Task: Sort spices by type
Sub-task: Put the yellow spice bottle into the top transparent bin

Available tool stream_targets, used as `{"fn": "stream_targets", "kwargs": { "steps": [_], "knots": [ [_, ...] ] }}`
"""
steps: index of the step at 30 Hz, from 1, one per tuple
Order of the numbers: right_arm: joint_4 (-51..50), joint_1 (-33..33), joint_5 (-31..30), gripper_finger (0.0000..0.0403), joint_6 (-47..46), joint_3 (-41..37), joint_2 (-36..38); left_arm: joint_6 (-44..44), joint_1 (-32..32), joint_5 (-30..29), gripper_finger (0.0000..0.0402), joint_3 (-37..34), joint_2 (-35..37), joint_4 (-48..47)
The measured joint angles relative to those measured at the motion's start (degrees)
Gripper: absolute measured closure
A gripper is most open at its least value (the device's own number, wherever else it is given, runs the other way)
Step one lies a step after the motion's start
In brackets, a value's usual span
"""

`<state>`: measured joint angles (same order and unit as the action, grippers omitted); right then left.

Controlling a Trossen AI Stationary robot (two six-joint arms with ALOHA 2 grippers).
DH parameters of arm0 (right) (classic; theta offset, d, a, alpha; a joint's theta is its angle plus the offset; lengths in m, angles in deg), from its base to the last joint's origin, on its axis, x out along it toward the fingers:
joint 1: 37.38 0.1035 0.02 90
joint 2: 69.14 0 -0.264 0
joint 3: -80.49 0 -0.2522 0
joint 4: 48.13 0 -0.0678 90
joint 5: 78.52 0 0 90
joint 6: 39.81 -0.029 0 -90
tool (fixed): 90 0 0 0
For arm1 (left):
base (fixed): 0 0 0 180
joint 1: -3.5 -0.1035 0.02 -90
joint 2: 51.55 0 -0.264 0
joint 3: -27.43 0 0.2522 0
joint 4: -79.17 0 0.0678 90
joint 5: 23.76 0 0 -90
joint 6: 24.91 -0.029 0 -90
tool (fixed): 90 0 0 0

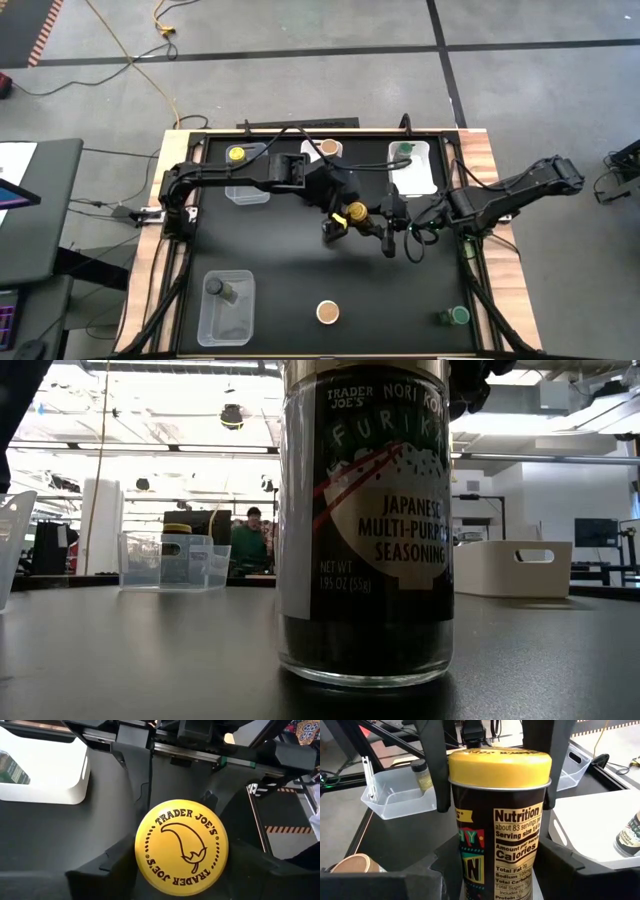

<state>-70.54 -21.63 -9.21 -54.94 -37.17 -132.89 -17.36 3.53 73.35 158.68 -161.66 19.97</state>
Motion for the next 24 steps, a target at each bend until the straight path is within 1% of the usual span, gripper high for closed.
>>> {"fn": "stream_targets", "kwargs": {
  "steps": [4,10,16,24],
  "knots": [
    [0.01,0.0,0.0,0.0181,-0.01,0.0,0.0,-0.03,0.0,-0.02,0.0178,0.0,0.0,0.18],
    [0.04,-0.09,0.0,0.018,0.02,0.0,0.0,-0.17,0.0,-0.08,0.0169,0.0,0.02,0.29],
    [0.03,-0.26,0.0,0.0165,0.07,0.0,0.0,-0.28,0.0,-0.09,0.0173,0.0,0.0,0.29],
    [-0.15,-0.9,-0.02,0.0157,0.63,0.0,0.0,0.09,0.0,-0.33,0.0171,0.0,0.0,0.27]
  ]
}}
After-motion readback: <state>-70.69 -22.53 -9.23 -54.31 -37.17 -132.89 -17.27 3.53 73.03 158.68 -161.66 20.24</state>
